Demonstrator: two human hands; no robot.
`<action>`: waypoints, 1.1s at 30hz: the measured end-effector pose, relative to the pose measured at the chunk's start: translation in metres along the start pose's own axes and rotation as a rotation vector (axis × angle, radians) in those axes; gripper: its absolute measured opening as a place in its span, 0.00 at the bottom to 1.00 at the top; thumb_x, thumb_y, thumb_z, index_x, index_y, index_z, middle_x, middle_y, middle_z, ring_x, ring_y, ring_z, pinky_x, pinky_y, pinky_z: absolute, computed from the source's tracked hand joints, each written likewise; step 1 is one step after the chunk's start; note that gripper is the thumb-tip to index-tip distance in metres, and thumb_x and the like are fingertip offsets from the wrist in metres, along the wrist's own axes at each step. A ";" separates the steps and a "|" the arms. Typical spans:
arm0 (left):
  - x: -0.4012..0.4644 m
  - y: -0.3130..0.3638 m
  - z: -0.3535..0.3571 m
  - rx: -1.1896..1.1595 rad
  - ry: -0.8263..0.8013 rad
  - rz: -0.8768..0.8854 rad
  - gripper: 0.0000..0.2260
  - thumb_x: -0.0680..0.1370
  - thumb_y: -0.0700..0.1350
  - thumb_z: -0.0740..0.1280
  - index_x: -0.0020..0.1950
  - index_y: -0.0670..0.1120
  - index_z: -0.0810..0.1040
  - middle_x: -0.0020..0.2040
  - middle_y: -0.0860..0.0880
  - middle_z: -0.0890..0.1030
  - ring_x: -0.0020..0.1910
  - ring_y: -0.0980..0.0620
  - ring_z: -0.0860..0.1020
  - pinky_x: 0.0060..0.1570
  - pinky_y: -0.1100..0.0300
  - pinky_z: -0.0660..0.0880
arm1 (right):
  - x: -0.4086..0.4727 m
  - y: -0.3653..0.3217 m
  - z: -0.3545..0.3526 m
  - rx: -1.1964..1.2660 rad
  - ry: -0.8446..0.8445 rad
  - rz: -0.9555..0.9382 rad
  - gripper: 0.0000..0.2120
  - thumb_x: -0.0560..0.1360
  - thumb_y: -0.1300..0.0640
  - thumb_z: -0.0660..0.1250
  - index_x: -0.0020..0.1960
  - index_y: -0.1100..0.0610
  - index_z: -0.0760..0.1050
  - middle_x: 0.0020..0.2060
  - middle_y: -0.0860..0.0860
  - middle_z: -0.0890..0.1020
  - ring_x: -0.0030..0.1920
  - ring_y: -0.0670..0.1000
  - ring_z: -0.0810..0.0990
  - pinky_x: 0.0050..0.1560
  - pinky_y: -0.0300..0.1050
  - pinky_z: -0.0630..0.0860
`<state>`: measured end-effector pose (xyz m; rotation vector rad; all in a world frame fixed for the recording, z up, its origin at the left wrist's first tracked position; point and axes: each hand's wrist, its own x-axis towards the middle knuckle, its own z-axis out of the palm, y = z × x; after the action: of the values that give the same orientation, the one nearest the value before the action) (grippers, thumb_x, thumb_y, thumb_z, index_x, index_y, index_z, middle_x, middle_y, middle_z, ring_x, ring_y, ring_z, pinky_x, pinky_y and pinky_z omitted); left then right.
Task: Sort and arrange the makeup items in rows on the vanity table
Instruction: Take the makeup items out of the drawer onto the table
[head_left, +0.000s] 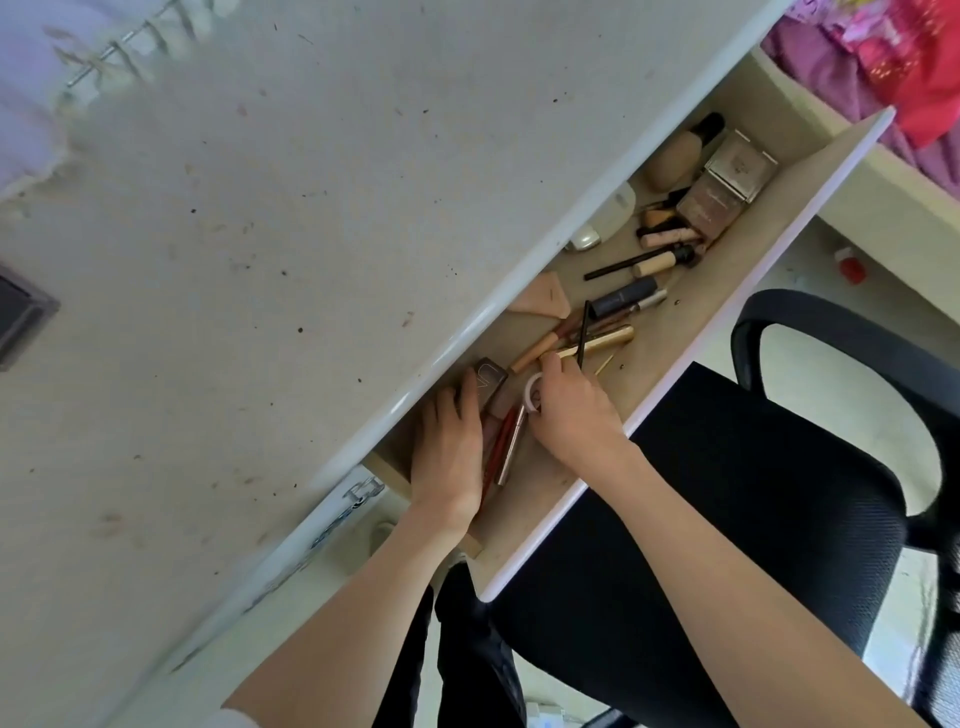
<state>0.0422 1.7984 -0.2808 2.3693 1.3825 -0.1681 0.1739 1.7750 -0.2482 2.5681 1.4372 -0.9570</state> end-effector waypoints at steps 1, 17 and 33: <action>-0.001 0.000 -0.001 -0.021 0.001 0.007 0.24 0.77 0.42 0.58 0.73 0.42 0.60 0.59 0.40 0.73 0.57 0.42 0.72 0.53 0.52 0.72 | -0.001 0.002 -0.003 0.032 0.029 0.007 0.21 0.75 0.60 0.64 0.66 0.61 0.62 0.63 0.58 0.70 0.61 0.58 0.70 0.57 0.47 0.69; -0.041 0.000 -0.079 -0.509 0.042 0.146 0.23 0.73 0.43 0.67 0.67 0.52 0.68 0.55 0.57 0.74 0.50 0.66 0.67 0.49 0.80 0.60 | -0.067 -0.007 -0.032 0.754 0.589 0.081 0.28 0.76 0.54 0.66 0.73 0.57 0.62 0.63 0.54 0.68 0.58 0.46 0.69 0.55 0.36 0.68; -0.046 -0.174 -0.214 -0.701 0.422 -0.171 0.20 0.68 0.42 0.73 0.53 0.57 0.69 0.46 0.57 0.76 0.43 0.66 0.73 0.39 0.81 0.65 | -0.042 -0.193 -0.030 0.423 0.401 -0.345 0.28 0.74 0.58 0.68 0.71 0.62 0.63 0.63 0.57 0.72 0.62 0.55 0.69 0.57 0.32 0.60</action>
<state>-0.1494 1.9205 -0.1183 1.7466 1.4984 0.6964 0.0210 1.8625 -0.1532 3.0099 2.0279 -0.8947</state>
